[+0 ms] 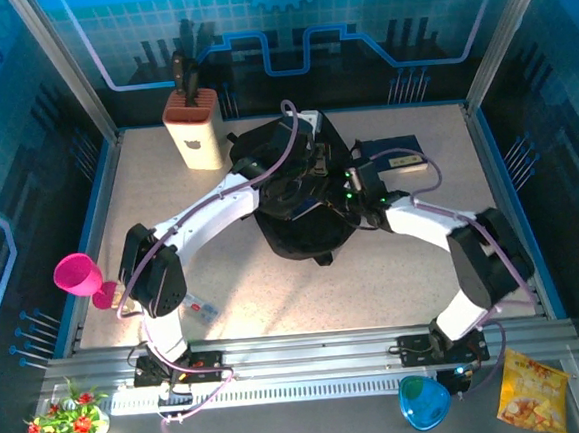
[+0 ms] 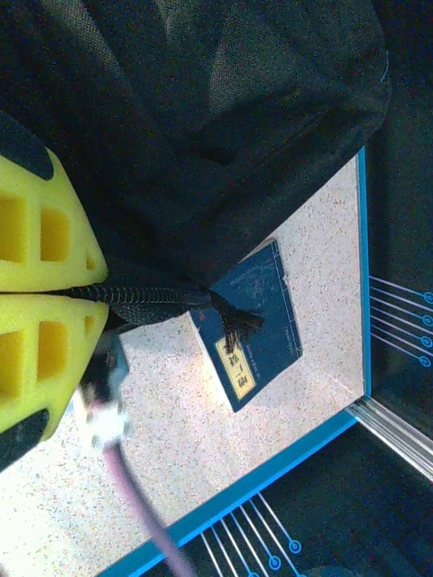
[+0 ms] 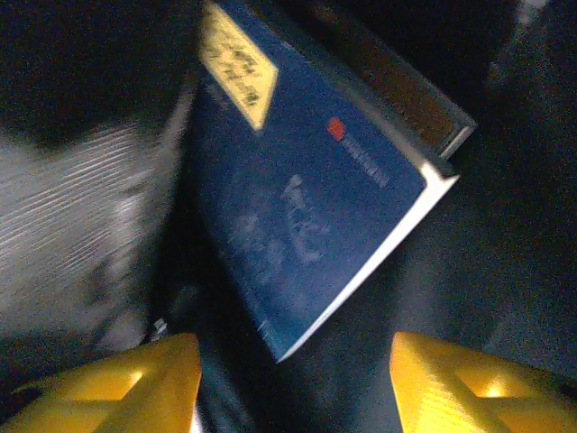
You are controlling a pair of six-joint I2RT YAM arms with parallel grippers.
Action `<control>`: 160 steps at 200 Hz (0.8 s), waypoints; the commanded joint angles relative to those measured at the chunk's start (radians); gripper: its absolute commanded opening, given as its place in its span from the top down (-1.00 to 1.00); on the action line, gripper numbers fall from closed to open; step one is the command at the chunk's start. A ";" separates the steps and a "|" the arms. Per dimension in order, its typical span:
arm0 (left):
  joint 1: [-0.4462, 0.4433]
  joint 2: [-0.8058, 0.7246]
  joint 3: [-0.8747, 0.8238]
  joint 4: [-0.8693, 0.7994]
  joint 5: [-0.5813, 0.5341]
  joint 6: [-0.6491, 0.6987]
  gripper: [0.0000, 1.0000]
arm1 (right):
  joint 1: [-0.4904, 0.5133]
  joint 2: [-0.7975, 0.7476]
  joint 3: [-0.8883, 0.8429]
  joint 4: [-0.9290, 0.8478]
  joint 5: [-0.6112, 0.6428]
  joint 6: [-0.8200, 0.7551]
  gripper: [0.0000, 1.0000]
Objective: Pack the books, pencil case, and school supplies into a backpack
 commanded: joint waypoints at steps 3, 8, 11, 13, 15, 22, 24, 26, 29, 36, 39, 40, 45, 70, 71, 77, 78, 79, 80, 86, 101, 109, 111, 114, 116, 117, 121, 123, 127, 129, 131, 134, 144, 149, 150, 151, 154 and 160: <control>0.017 -0.037 0.000 0.072 -0.004 -0.024 1.00 | -0.034 -0.137 -0.083 0.038 -0.043 -0.013 -0.19; 0.019 -0.040 -0.008 0.074 -0.003 -0.025 1.00 | -0.040 -0.161 -0.099 0.032 -0.048 -0.015 -0.19; 0.019 -0.041 -0.012 0.076 -0.003 -0.025 1.00 | -0.044 -0.177 -0.108 0.028 -0.050 -0.016 -0.19; 0.020 -0.043 -0.015 0.077 -0.003 -0.026 1.00 | -0.047 -0.186 -0.114 0.024 -0.051 -0.018 -0.19; 0.021 -0.045 -0.017 0.077 -0.002 -0.026 1.00 | -0.050 -0.196 -0.117 0.020 -0.051 -0.020 -0.19; 0.023 -0.050 -0.029 0.080 -0.004 -0.026 1.00 | -0.062 -0.231 -0.133 0.004 -0.052 -0.032 -0.20; 0.024 -0.053 -0.033 0.079 -0.004 -0.026 1.00 | -0.064 -0.241 -0.136 -0.003 -0.051 -0.038 -0.20; 0.025 -0.055 -0.038 0.080 -0.004 -0.026 1.00 | -0.069 -0.252 -0.139 -0.010 -0.049 -0.042 -0.20; 0.025 -0.059 -0.045 0.081 -0.003 -0.025 1.00 | -0.074 -0.267 -0.142 -0.022 -0.046 -0.052 -0.21; 0.029 -0.069 -0.063 0.079 -0.001 -0.024 1.00 | -0.089 -0.300 -0.144 -0.059 -0.037 -0.076 -0.23; 0.028 -0.073 -0.071 0.080 -0.001 -0.021 1.00 | -0.096 -0.315 -0.144 -0.076 -0.034 -0.086 -0.24; 0.028 -0.074 -0.074 0.079 0.000 -0.021 1.00 | -0.101 -0.320 -0.142 -0.080 -0.033 -0.089 -0.25; 0.030 -0.082 -0.089 0.078 0.002 -0.015 1.00 | -0.113 -0.340 -0.140 -0.104 -0.029 -0.111 -0.27; 0.030 -0.135 -0.183 0.047 0.023 0.030 1.00 | -0.190 -0.421 -0.094 -0.246 -0.006 -0.223 -0.46; 0.030 -0.137 -0.187 0.044 0.025 0.032 1.00 | -0.195 -0.422 -0.092 -0.249 -0.006 -0.228 -0.47; 0.032 -0.150 -0.215 0.033 0.038 0.045 1.00 | -0.216 -0.420 -0.075 -0.278 -0.008 -0.251 -0.50; 0.031 -0.153 -0.218 0.031 0.040 0.048 1.00 | -0.219 -0.420 -0.071 -0.282 -0.009 -0.255 -0.51; 0.030 -0.156 -0.222 0.029 0.044 0.050 1.00 | -0.223 -0.419 -0.068 -0.286 -0.010 -0.258 -0.51; 0.031 -0.158 -0.227 0.028 0.046 0.052 1.00 | -0.228 -0.419 -0.065 -0.291 -0.011 -0.262 -0.52; 0.030 -0.173 -0.251 0.019 0.060 0.062 1.00 | -0.249 -0.412 -0.049 -0.312 -0.015 -0.278 -0.55; 0.031 -0.211 -0.315 -0.006 0.106 0.086 1.00 | -0.304 -0.371 -0.013 -0.338 -0.037 -0.319 -0.65; 0.031 -0.230 -0.340 -0.020 0.134 0.094 0.98 | -0.329 -0.334 0.027 -0.355 -0.049 -0.334 -0.70; 0.031 -0.234 -0.347 -0.023 0.138 0.095 0.93 | -0.336 -0.324 0.035 -0.357 -0.053 -0.339 -0.71; 0.031 -0.239 -0.356 -0.028 0.146 0.095 0.86 | -0.343 -0.307 0.047 -0.359 -0.060 -0.345 -0.72; 0.030 -0.245 -0.360 -0.032 0.149 0.095 0.79 | -0.348 -0.295 0.053 -0.359 -0.064 -0.351 -0.73; 0.031 -0.247 -0.362 -0.033 0.151 0.095 0.75 | -0.350 -0.289 0.059 -0.360 -0.065 -0.354 -0.73; 0.030 -0.255 -0.373 -0.037 0.161 0.095 0.56 | -0.357 -0.267 0.076 -0.363 -0.068 -0.363 -0.75; 0.030 -0.260 -0.378 -0.039 0.165 0.095 0.46 | -0.361 -0.253 0.084 -0.365 -0.070 -0.366 -0.76; 0.032 -0.267 -0.387 -0.042 0.169 0.094 0.24 | -0.367 -0.233 0.102 -0.367 -0.070 -0.372 -0.78; 0.032 -0.271 -0.391 -0.043 0.171 0.092 0.18 | -0.370 -0.216 0.110 -0.366 -0.070 -0.375 -0.79; 0.031 -0.274 -0.396 -0.044 0.171 0.091 0.09 | -0.373 -0.202 0.117 -0.365 -0.070 -0.380 -0.82; 0.030 -0.279 -0.401 -0.046 0.171 0.087 0.00 | -0.376 -0.180 0.128 -0.362 -0.070 -0.385 -0.90; 0.032 -0.294 -0.419 -0.045 0.167 0.078 -0.17 | -0.392 -0.112 0.174 -0.363 -0.076 -0.391 -0.96; 0.032 -0.302 -0.425 -0.042 0.167 0.074 -0.28 | -0.400 -0.075 0.198 -0.366 -0.079 -0.389 -0.96; 0.032 -0.303 -0.426 -0.042 0.166 0.074 -0.29 | -0.402 -0.067 0.204 -0.365 -0.080 -0.388 -0.96; 0.032 -0.303 -0.428 -0.042 0.165 0.073 -0.31 | -0.402 -0.063 0.208 -0.365 -0.081 -0.388 -0.96; 0.032 -0.308 -0.431 -0.041 0.161 0.071 -0.36 | -0.407 -0.039 0.222 -0.362 -0.084 -0.385 -0.96; 0.032 -0.313 -0.436 -0.038 0.149 0.065 -0.46 | -0.415 0.003 0.246 -0.354 -0.088 -0.383 -0.96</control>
